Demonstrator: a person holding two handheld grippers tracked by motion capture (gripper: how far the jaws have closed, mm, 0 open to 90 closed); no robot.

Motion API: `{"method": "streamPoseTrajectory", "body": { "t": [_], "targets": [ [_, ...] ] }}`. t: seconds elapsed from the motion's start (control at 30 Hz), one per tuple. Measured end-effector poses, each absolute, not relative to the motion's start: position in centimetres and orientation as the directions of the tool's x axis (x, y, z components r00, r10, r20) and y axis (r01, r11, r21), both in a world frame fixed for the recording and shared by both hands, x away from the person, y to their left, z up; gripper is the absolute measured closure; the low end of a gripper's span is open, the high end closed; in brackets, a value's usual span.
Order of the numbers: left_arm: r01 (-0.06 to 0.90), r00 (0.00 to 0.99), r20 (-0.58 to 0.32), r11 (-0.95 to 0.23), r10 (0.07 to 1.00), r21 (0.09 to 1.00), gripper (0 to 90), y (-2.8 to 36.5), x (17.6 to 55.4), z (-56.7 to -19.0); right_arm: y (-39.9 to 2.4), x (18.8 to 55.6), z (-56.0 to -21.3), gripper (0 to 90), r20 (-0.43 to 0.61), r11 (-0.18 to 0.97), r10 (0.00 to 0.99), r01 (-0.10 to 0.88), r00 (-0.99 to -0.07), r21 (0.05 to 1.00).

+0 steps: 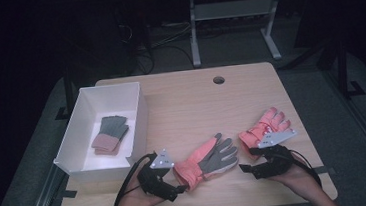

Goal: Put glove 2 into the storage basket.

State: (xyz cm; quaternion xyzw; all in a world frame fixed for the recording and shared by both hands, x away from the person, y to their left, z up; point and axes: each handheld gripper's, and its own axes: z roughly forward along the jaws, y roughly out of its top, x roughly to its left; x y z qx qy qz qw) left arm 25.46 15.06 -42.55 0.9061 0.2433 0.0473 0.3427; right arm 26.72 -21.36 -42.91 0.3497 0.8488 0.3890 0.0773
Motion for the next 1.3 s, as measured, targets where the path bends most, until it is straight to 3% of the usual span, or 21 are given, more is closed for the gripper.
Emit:
{"method": "streamPoseTrajectory", "body": {
  "t": [0.33,0.6,0.9,1.3],
  "targets": [
    [0.403,0.871,-0.044,-0.66,0.489,0.635,13.3,16.6,24.7,-44.0,-23.3,28.7,-41.2,34.5,0.111,0.384,0.73,0.539,-0.675,0.75],
    [0.416,0.87,-0.083,-0.631,0.487,0.656,13.5,17.1,24.9,-44.1,-26.0,31.1,-41.1,37.2,0.064,0.346,0.809,0.562,-0.584,0.751],
    [0.44,0.863,-0.111,-0.627,0.492,0.643,14.5,17.3,25.2,-44.1,-27.3,33.8,-42.5,43.9,0.031,0.354,0.844,0.6,-0.536,0.718],
    [0.459,0.853,-0.124,-0.614,0.508,0.642,14.6,17.4,25.3,-44.3,-27.4,34.3,-45.0,58.0,-0.01,0.387,0.856,0.628,-0.516,0.675]
  ]
}}
